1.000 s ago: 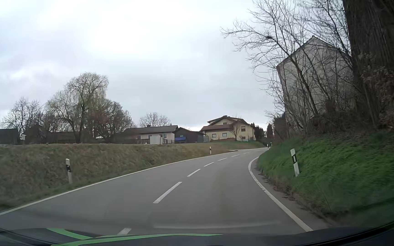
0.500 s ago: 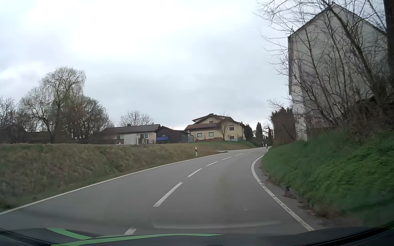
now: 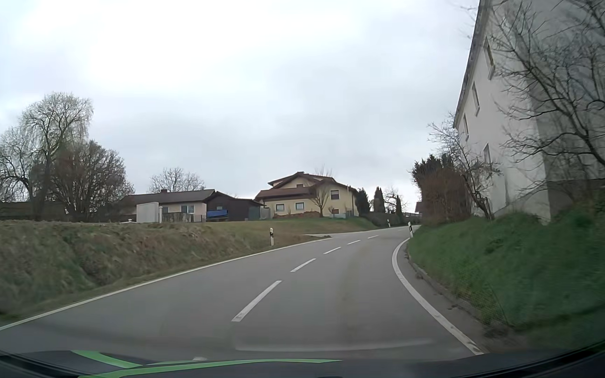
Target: Follow the waypoints while adhering to traffic rules and regulations
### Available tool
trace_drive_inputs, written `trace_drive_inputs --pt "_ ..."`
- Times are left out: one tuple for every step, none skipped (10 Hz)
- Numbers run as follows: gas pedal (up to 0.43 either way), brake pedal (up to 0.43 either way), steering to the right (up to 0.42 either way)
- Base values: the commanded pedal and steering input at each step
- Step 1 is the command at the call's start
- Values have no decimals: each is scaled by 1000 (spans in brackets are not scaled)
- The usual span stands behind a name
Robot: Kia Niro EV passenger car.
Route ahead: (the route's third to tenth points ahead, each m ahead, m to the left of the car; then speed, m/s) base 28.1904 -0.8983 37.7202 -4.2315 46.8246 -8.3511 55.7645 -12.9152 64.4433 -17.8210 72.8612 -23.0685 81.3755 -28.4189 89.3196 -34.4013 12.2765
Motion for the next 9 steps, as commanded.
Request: trace_drive_inputs --pt "209 0 54" --pt "209 0 55" --pt "209 0 56" --pt "209 0 57" --pt "209 0 58" --pt "209 0 58" --pt "209 0 59" --pt "209 0 60" --pt "209 0 60"
